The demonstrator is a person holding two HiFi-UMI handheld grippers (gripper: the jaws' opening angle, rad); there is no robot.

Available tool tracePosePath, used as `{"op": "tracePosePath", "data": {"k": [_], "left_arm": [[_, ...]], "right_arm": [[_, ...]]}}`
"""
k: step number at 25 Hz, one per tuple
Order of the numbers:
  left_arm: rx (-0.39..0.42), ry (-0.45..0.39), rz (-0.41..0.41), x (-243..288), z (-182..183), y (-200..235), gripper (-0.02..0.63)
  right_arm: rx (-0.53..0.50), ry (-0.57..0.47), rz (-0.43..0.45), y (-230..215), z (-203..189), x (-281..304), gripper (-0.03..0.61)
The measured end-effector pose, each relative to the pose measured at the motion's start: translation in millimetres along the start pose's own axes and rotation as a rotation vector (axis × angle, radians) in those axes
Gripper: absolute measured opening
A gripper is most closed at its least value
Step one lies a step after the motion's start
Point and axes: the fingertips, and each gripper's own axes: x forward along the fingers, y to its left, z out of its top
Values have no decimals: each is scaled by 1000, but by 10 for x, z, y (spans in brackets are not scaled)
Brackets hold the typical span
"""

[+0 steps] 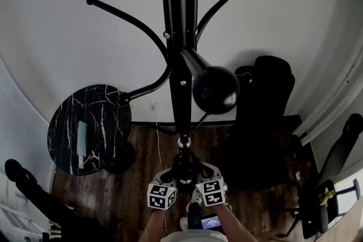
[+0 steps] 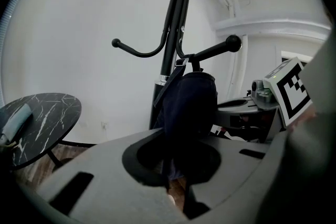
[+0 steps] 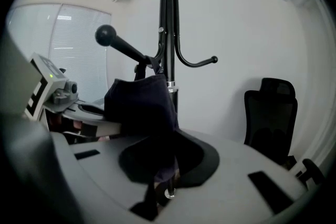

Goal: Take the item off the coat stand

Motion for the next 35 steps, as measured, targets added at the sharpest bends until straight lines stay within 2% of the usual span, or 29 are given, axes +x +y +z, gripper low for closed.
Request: {"op": "tracePosePath", "data": {"k": [4,8,14,18,28,35], "left_arm": [[-24,-1,1,-40,-5,-1,29],[34,4,8,-105,7,-53,29],[21,0,-1,-193,2,-128,29],[43,-27,3,-303,76,-183,29],[40,-44,14,-481,86,-222,29],[40,-73,8,-606,183,-287,29]], "right_arm": [[-14,-1,11,11,-29,-19,37],[-16,-2,11,37,-23,-101,37],[-30,-9,6,41,-77,-222,37],[40,-25,32,84,-25,-311,37],[43,-38,49,193,-18,-444,37],[64,-86,76,226,76,-582,37]]}}
